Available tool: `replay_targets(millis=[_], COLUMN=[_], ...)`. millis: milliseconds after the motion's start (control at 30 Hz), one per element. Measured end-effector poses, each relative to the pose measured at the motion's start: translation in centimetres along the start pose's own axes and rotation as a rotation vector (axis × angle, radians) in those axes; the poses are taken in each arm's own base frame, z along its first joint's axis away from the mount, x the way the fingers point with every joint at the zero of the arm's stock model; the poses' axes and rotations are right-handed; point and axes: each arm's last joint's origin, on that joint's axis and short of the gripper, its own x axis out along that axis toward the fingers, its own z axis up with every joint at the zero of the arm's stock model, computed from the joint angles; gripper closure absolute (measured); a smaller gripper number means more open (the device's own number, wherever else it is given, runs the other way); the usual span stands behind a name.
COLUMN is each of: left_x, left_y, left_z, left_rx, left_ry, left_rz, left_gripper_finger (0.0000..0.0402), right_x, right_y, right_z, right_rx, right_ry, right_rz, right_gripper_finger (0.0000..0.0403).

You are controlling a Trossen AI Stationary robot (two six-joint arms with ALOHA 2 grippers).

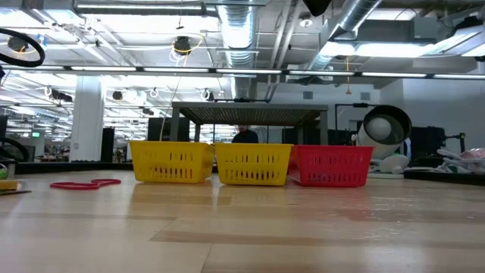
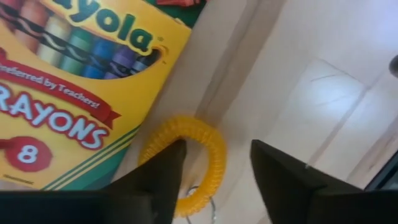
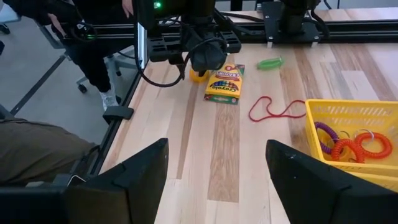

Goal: Pick & Place Office Desk Supplies
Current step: Put the yellow spring keychain into the left yellow bin

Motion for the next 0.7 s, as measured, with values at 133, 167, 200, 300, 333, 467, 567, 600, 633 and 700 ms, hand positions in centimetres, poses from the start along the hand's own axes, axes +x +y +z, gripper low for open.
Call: replay_targets(millis=[133, 167, 200, 300, 333, 467, 567, 600, 633, 700], left_x=[0.0, 0.0, 0.0, 0.1, 0.1, 0.0, -0.1, -0.2, -0.4, -1.3], left_y=[0.2, 0.2, 0.3, 0.4, 0.4, 0.4, 0.4, 0.4, 0.3, 0.3], left_z=[0.0, -0.1, -0.1, -0.1, -0.1, -0.1, -0.1, -0.1, -0.1, -0.1], left_rx=[0.001, 0.002, 0.001, 0.000, 0.000, 0.022, 0.049, 0.060, 0.072, 0.078], left_ry=[0.003, 0.005, 0.006, 0.009, 0.010, 0.011, 0.009, 0.007, 0.001, -0.010], left_rz=[0.014, 0.020, 0.024, 0.037, 0.039, 0.038, 0.025, 0.018, -0.001, -0.038], left_gripper_finger=[0.0273, 0.0287, 0.0301, 0.0339, 0.0350, 0.0384, 0.0389, 0.0388, 0.0387, 0.0387], right_x=[0.0, 0.0, 0.0, 0.0, 0.0, 0.0, 0.0, 0.0, 0.0, 0.0], right_y=[0.0, 0.0, 0.0, 0.0, 0.0, 0.0, 0.0, 0.0, 0.0, 0.0], right_z=[0.0, 0.0, 0.0, 0.0, 0.0, 0.0, 0.0, 0.0, 0.0, 0.0], right_rx=[0.000, 0.000, 0.000, 0.000, 0.000, 0.000, 0.000, 0.000, 0.000, 0.000], right_ry=[0.000, 0.000, 0.000, 0.000, 0.000, 0.000, 0.000, 0.000, 0.000, 0.000], right_rz=[0.000, 0.000, 0.000, 0.000, 0.000, 0.000, 0.000, 0.000, 0.000, 0.000], right_gripper_finger=[0.0143, 0.0143, 0.0143, 0.0143, 0.0143, 0.0143, 0.0143, 0.0143, 0.0143, 0.0143])
